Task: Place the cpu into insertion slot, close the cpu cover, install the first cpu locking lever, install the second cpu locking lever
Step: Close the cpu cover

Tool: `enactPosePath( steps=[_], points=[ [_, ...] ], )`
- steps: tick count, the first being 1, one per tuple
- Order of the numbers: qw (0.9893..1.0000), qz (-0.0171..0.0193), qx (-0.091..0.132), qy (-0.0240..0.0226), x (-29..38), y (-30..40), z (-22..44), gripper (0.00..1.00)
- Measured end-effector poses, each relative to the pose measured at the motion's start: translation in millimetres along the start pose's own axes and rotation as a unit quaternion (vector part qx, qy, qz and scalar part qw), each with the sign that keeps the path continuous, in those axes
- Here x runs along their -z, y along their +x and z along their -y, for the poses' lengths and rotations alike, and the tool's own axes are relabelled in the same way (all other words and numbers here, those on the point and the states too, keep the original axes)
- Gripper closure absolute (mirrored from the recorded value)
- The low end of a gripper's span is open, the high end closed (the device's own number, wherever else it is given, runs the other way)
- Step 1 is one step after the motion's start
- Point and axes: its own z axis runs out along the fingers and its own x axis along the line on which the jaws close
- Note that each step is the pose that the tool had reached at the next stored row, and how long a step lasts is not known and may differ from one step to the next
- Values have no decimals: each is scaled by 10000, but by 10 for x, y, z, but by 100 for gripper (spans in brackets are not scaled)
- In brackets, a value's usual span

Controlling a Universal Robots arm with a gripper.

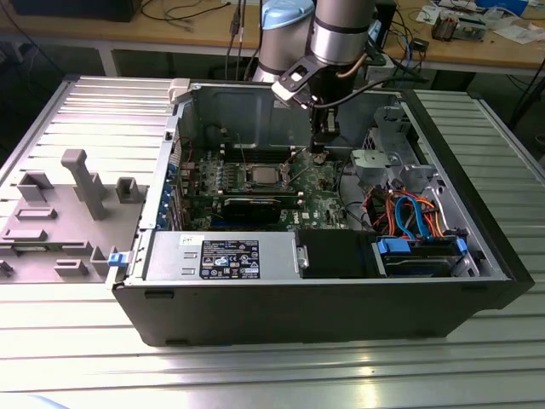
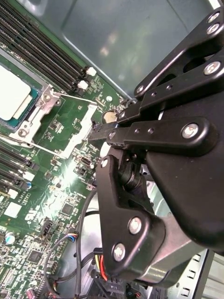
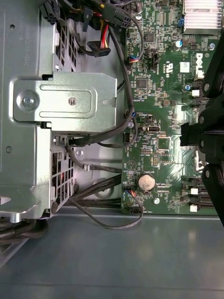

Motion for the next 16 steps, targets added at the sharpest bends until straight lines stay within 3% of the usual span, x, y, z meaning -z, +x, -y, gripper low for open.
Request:
enactPosePath(
  steps=[5, 7, 8, 9, 11, 16],
  points=[
    [10000, 0, 0, 15, -111, 0, -68, 89],
    [10000, 0, 0, 22, -162, 0, -73, 89],
    [10000, -18, 0, 23, -181, 0, -51, 89],
    [10000, -50, 0, 22, -183, 2, -17, 89],
    [10000, -79, -1, 20, -183, 3, 28, 89],
    [10000, -79, 0, 21, -182, 3, 37, 89]
  ],
)
